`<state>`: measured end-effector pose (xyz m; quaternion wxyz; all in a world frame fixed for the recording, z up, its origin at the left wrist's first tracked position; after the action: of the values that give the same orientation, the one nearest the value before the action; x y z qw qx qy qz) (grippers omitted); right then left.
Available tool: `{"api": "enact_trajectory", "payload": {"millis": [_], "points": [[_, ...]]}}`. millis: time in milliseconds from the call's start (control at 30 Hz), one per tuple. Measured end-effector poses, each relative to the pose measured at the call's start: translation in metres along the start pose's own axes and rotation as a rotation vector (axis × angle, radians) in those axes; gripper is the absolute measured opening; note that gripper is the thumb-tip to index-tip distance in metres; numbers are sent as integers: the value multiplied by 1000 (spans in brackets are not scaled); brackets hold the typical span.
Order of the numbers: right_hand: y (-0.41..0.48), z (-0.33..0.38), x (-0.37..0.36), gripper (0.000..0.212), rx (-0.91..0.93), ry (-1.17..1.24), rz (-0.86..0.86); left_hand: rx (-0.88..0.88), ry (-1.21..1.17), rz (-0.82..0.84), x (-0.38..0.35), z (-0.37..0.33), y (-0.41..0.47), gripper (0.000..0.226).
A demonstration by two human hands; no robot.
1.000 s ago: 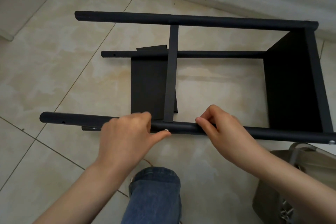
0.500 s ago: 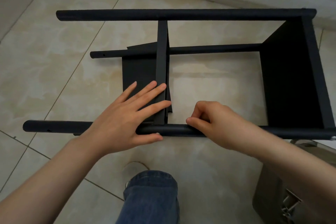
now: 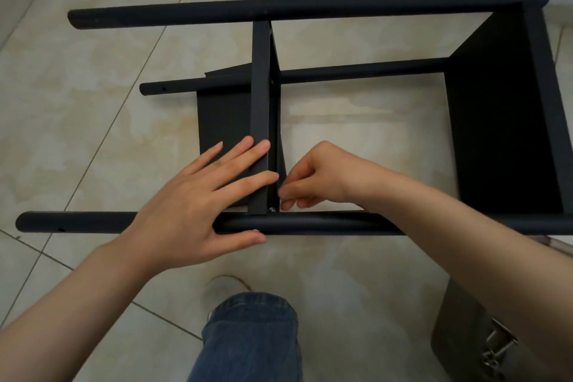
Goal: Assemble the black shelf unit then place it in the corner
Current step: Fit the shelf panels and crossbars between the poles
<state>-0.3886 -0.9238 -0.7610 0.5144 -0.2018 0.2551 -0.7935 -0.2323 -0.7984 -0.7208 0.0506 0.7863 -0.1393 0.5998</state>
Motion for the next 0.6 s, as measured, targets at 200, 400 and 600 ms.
{"api": "enact_trajectory", "payload": {"millis": [200, 400, 600], "points": [[17, 4, -15, 10, -33, 82, 80, -7, -1, -6, 0, 1, -1, 73], [18, 3, -20, 12, -48, 92, 129, 4, 0, -3, -1, 2, -1, 74], [16, 5, -20, 11, -35, 84, 135, 5, -1, 3, -2, 3, -1, 76]]}}
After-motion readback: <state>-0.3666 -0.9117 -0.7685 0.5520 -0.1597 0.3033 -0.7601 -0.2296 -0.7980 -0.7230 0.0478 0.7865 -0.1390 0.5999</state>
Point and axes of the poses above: each hand's wrist, its own y-axis towards the middle knuckle, its own x-axis out of the back of the hand, z = x × y, the point moved 3 cm from there along y, towards the middle knuckle, and after that the axes turned 1 degree about y, right-handed, at the moved point
